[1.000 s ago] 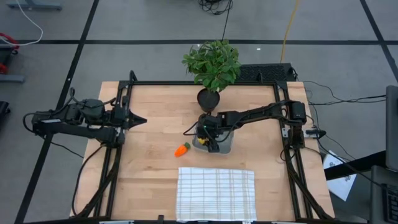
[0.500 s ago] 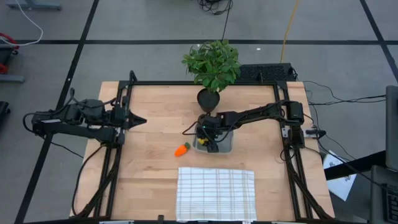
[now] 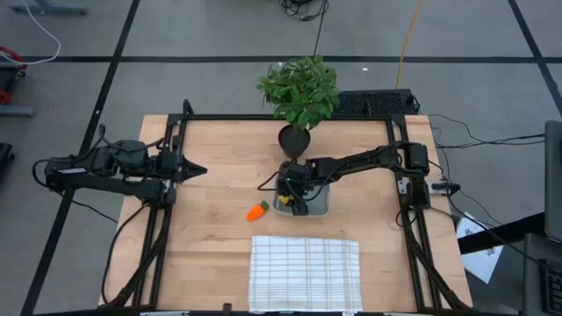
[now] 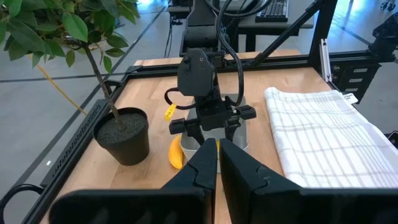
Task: Pick and placing Produce into tupperware
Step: Put the yellow lemon into the gray bin, then adjust the gray bin on the table
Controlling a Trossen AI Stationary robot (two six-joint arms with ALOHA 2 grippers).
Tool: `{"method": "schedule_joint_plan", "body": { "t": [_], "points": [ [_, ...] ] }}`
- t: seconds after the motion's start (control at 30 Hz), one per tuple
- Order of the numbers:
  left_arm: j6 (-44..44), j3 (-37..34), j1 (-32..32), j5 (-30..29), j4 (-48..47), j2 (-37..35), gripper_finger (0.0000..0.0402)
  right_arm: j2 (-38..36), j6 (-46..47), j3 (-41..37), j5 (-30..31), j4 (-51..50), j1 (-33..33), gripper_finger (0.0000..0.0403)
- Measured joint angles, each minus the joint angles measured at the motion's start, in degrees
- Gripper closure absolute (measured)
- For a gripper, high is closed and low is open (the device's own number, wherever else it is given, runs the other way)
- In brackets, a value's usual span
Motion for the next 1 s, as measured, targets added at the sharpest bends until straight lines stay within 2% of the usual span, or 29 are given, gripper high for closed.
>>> {"method": "schedule_joint_plan", "body": {
  "t": [0.3,0.5,0.77,0.93,1.0],
  "points": [
    [-0.2,0.0,0.0,0.0,0.0,0.0,0.0378,0.0,1.7,-0.1,0.5,0.0,0.8,0.017],
    [-0.4,0.0,0.0,0.0,0.0,0.0,0.0378,-0.6,1.5,-0.2,2.0,-0.7,1.5,0.0176],
    [-1.2,0.0,0.0,0.0,0.1,0.0,0.0378,-5.6,1.3,-0.3,6.0,-2.9,2.5,0.0174],
    [-1.3,0.0,0.0,0.0,0.1,0.0,0.0378,-7.9,1.2,-0.3,6.2,-4.0,2.6,0.0175],
    [-1.3,0.0,0.0,0.0,0.1,0.0,0.0378,-8.9,0.8,-0.3,8.4,-3.8,2.7,0.0175]
  ]
}}
